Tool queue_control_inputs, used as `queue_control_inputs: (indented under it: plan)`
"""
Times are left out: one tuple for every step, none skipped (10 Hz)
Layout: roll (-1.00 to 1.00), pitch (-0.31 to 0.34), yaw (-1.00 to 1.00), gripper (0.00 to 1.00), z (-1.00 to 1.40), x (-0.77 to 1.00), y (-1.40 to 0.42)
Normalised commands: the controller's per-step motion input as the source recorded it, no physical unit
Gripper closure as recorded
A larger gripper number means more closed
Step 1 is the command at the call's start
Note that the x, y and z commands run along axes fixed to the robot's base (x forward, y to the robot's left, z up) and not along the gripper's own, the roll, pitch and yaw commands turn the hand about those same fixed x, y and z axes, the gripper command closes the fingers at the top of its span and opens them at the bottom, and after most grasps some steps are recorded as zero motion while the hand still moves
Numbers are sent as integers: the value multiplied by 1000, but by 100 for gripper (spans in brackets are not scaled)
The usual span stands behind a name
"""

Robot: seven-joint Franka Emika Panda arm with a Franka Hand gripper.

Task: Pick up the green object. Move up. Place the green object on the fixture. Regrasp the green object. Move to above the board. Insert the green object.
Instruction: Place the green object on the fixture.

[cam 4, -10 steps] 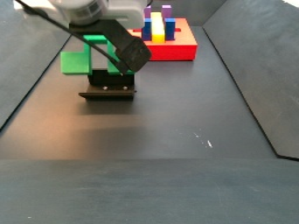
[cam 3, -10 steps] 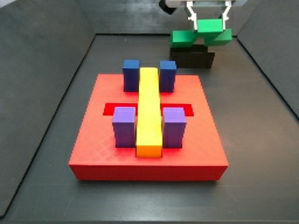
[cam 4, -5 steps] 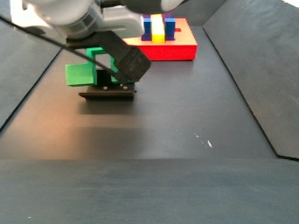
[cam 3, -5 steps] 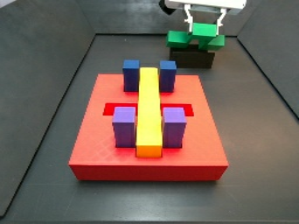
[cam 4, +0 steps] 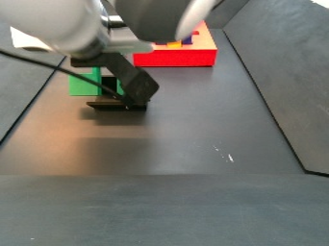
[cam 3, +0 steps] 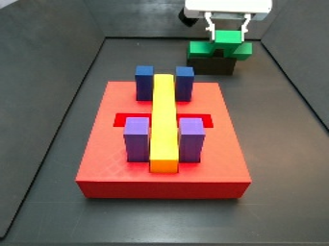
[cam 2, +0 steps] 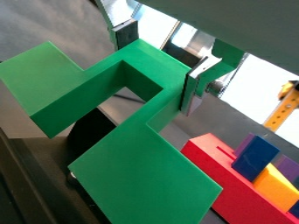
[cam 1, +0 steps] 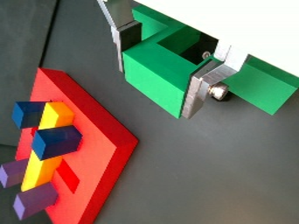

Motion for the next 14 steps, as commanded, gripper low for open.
queue_control_inputs:
  plan:
    - [-303, -154, -157, 100, 66, -177, 94]
    - [-114, 0, -203, 100, 89, -117, 137]
    - [0, 86, -220, 100, 100, -29, 171]
    - [237, 297, -234, 100, 60, 0, 103]
    - [409, 369, -169, 100, 0, 0, 0]
    - [469, 291, -111, 100, -31, 0, -49]
    - [400, 186, 0, 100, -117, 0, -120]
    - [437, 109, 0, 100, -177, -6, -180]
    - [360, 37, 0, 100, -200, 0, -189]
    - [214, 0, 0, 100, -174, 0, -126]
    - [151, 0, 0, 100, -151, 0, -63]
    - [180, 0, 0, 100, -151, 0, -63]
    - [269, 20, 0, 100, -186, 0, -66]
    - [249, 17, 0, 100, -146, -11, -63]
